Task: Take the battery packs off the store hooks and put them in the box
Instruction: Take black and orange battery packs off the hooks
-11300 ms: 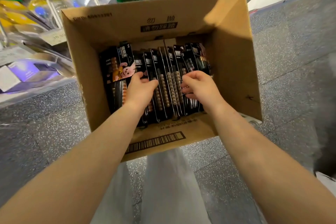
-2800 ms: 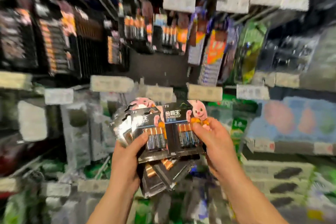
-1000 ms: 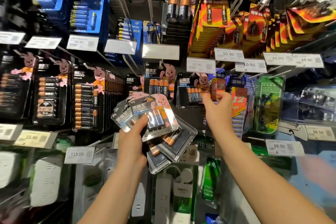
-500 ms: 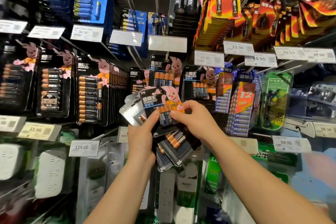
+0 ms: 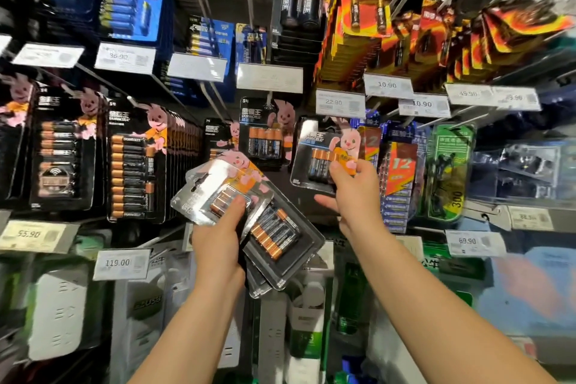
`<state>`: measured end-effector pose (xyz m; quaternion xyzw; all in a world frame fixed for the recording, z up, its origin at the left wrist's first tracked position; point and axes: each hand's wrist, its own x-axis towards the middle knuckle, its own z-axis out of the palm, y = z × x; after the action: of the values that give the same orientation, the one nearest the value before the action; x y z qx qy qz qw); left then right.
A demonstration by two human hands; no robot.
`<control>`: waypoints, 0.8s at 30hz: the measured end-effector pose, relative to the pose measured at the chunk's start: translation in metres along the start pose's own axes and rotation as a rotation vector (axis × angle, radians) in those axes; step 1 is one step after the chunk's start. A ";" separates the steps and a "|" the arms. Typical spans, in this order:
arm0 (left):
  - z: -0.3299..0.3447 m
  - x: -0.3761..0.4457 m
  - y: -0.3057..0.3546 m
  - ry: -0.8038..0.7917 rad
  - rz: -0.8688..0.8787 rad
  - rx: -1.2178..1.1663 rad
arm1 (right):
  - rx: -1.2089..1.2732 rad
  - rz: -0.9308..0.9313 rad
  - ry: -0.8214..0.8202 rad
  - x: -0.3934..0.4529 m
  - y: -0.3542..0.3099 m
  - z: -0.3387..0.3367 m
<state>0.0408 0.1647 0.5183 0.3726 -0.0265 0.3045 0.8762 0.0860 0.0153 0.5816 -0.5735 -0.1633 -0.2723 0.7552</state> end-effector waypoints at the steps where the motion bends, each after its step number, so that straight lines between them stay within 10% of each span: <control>1: 0.000 0.000 0.001 0.001 0.007 0.006 | -0.011 -0.014 0.009 0.004 -0.002 -0.003; 24: -0.001 -0.007 0.000 -0.074 0.041 0.039 | -0.220 0.127 -0.077 0.037 -0.012 -0.008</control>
<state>0.0349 0.1617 0.5160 0.3999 -0.0606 0.3091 0.8607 0.1079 -0.0025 0.6091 -0.6721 -0.1246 -0.2184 0.6965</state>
